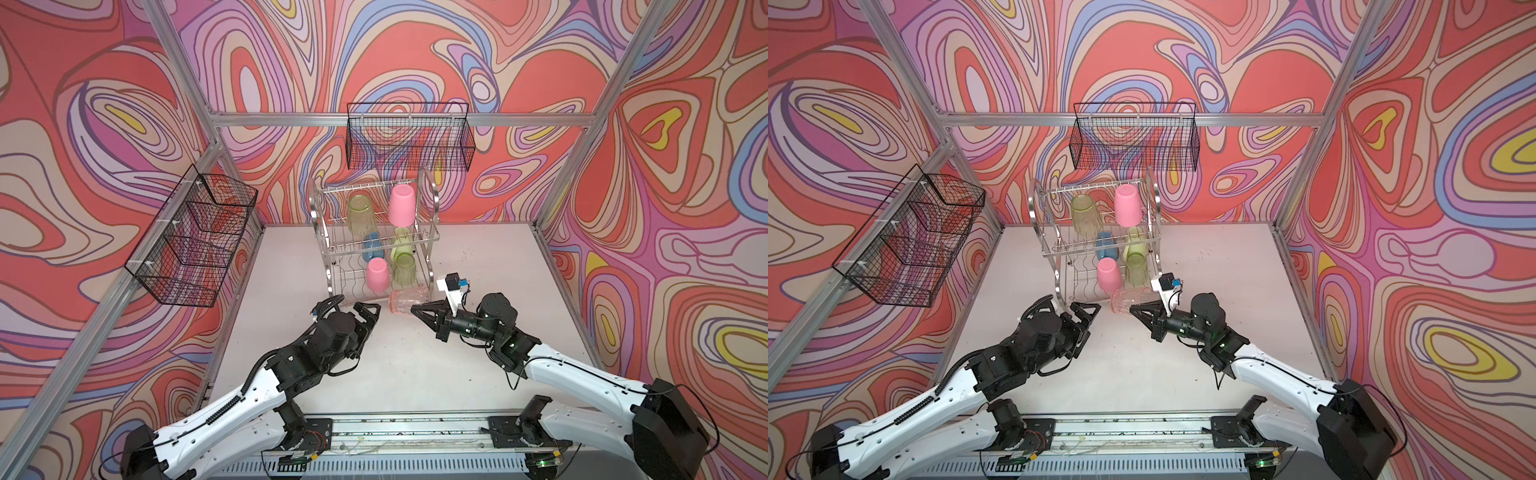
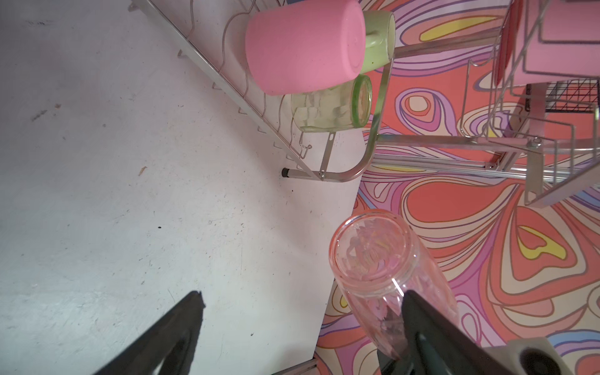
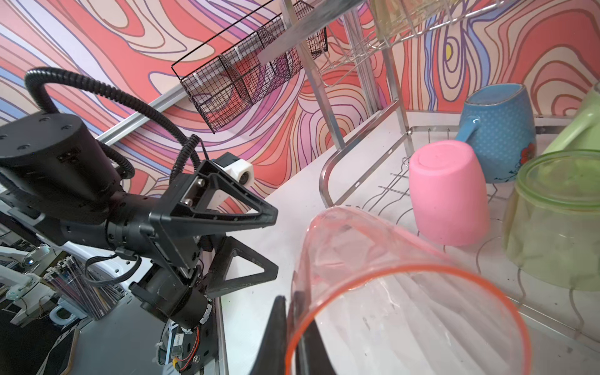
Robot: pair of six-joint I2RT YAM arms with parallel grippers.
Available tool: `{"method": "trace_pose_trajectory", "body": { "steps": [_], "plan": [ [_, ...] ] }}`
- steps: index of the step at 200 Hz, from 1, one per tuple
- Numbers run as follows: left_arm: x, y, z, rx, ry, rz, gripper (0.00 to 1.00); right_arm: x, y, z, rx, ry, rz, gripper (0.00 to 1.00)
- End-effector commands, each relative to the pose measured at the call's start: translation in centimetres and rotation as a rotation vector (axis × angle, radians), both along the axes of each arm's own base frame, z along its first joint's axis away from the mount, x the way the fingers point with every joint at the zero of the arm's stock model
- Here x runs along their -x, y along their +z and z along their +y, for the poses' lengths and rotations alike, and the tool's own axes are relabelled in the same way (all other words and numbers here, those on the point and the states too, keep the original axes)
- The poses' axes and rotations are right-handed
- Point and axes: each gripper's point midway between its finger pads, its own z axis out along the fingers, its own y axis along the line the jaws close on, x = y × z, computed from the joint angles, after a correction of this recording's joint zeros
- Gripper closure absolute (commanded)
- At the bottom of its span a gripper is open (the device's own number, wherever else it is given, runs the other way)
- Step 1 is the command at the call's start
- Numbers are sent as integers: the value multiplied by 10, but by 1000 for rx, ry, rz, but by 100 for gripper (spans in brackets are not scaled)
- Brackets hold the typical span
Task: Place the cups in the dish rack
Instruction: 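Lift the clear cup toward the left gripper near the rack, then close the left gripper on the clear cup held by the right gripper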
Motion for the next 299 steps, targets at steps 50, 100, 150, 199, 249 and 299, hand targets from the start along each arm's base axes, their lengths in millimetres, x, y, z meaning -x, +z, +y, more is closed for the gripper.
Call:
{"method": "trace_pose_trajectory", "body": {
  "steps": [50, 100, 150, 199, 249, 299],
  "plan": [
    [-21, 21, -10, 208, 113, -32, 2, 4, 5, 11, -40, 47, -52, 100],
    [-29, 23, -25, 252, 112, -19, 2, 7, 3, 18, -48, 69, -60, 100],
    [-34, 30, -36, 317, 126, -31, 3, 10, 6, 25, -60, 90, -87, 100],
    [-36, 35, -41, 363, 145, -43, 5, 13, 5, 34, -68, 112, -106, 100],
    [-38, 35, -49, 395, 156, -37, 7, 16, 5, 44, -72, 126, -122, 100],
    [-40, 34, -44, 408, 188, -49, 9, 22, 7, 50, -79, 142, -136, 100]
  ]
}}
